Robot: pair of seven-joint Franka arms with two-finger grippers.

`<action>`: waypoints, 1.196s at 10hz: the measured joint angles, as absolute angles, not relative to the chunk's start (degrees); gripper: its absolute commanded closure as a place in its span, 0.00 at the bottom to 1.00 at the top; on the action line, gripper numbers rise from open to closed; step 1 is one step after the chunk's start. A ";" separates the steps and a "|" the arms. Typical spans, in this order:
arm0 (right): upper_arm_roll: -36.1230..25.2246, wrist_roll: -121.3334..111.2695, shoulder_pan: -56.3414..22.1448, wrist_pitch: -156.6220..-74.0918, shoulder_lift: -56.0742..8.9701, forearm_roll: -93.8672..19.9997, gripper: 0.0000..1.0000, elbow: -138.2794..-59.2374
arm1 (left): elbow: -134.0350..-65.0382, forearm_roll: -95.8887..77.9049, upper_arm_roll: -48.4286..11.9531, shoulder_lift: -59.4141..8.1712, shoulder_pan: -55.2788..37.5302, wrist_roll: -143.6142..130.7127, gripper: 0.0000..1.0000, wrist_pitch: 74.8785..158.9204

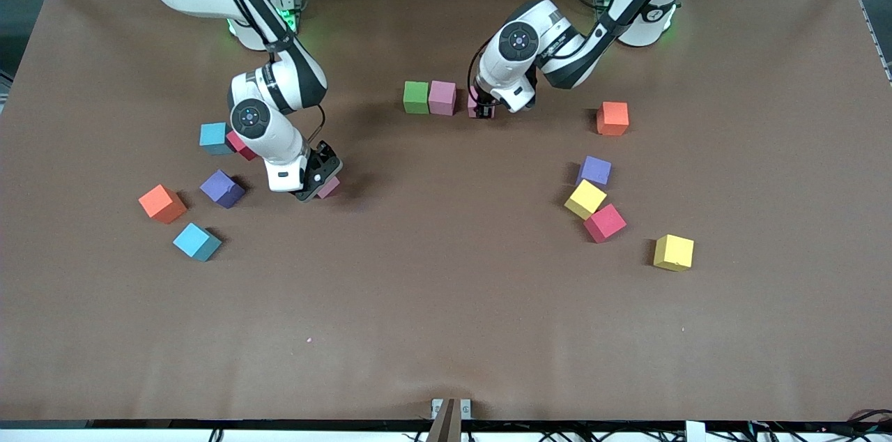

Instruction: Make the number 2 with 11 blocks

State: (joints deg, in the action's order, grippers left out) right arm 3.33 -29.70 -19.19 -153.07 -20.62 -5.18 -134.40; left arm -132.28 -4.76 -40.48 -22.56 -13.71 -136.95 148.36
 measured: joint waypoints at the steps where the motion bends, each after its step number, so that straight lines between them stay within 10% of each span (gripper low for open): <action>1: 3.40 -29.71 -19.20 -153.07 -20.61 -5.18 0.49 -134.26 | -132.57 -4.76 -40.48 -22.72 -13.83 -137.99 1.00 149.68; 12: 4.14 -34.10 -20.47 -144.47 -17.68 -4.30 0.55 -129.12 | -132.93 -4.76 -40.51 -25.07 -15.86 -140.59 1.00 155.26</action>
